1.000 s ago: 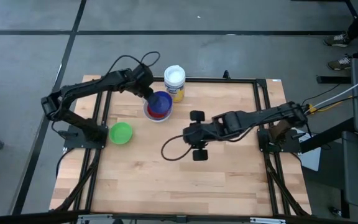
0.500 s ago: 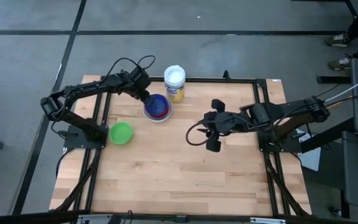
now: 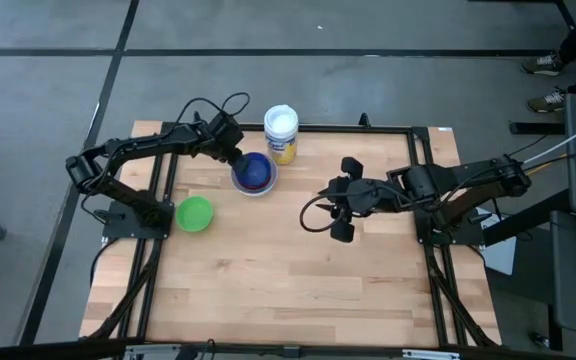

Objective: Nest bowls inside each other
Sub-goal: Stack the dark blue bowl on top of the red bowl, then stack the green bowl on top of the dark blue bowl

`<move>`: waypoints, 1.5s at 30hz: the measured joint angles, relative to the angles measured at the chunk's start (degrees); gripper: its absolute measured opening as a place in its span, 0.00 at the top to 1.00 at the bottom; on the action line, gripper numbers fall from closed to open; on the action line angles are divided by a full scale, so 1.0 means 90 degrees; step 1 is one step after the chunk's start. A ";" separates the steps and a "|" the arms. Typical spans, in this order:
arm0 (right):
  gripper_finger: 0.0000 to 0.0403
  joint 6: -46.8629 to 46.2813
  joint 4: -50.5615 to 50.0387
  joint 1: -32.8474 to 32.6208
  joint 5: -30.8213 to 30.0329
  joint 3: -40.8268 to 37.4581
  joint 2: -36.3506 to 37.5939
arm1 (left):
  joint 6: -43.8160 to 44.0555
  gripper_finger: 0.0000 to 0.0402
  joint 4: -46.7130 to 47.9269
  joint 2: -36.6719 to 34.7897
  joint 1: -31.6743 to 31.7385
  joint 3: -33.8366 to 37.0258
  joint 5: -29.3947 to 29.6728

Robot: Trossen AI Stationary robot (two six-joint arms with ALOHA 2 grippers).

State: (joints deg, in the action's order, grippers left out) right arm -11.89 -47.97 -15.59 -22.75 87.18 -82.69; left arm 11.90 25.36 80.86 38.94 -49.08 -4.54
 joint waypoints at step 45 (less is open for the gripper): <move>0.65 0.0240 0.2491 0.0449 0.2065 -0.0002 -0.0552 | 0.0673 0.78 0.5046 -0.1955 -0.1877 0.0832 0.0522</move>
State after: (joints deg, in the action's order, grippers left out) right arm -9.74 -25.55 -11.56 -4.16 87.15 -87.66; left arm 17.96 70.77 63.26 22.05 -41.60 0.16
